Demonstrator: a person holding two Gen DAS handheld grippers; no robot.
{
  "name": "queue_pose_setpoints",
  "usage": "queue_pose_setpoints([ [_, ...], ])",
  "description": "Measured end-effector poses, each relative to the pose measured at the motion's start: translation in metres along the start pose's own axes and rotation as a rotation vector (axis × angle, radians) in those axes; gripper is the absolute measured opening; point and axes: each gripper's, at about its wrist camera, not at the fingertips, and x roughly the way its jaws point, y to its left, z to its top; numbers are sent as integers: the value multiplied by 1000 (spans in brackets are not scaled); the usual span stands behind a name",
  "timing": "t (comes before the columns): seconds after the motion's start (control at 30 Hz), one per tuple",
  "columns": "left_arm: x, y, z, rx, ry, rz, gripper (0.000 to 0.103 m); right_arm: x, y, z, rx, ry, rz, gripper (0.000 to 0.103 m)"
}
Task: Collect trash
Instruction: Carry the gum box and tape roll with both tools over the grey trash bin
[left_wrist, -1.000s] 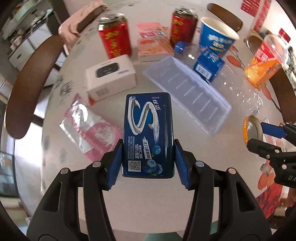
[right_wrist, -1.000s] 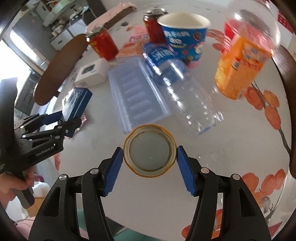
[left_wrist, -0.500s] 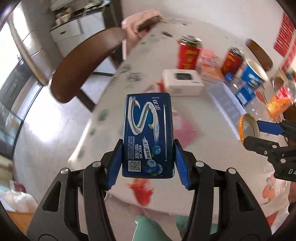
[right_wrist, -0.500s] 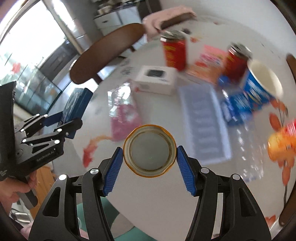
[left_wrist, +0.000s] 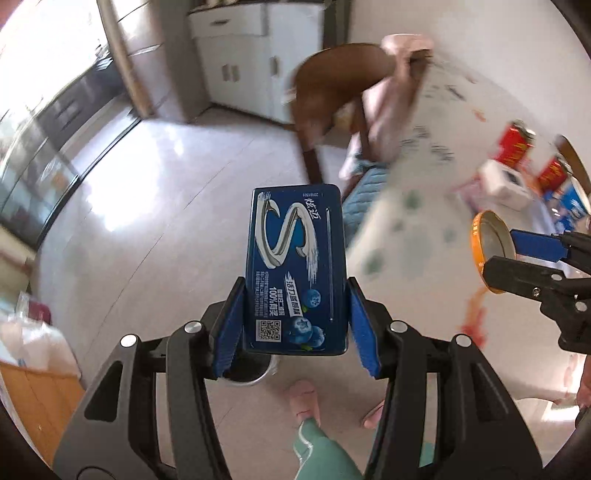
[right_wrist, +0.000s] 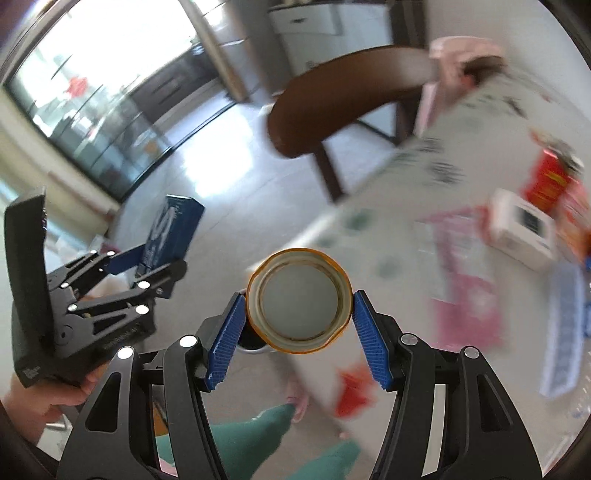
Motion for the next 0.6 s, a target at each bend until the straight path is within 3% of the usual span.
queue_pose_setpoints([
  [0.2,30,74,-23,-128,67,43,50,73,72,24,-80,104,71,60],
  [0.3,64,112,-46,-203,136,62,50,124,104,27,-121,180,89,60],
  [0.43,133,149,-88,-284,263,70,50,202,125,8,-124,307,127,60],
  [0.6,237,178,-150,-372,397,57,50,339,131,-35,-107,471,102,60],
])
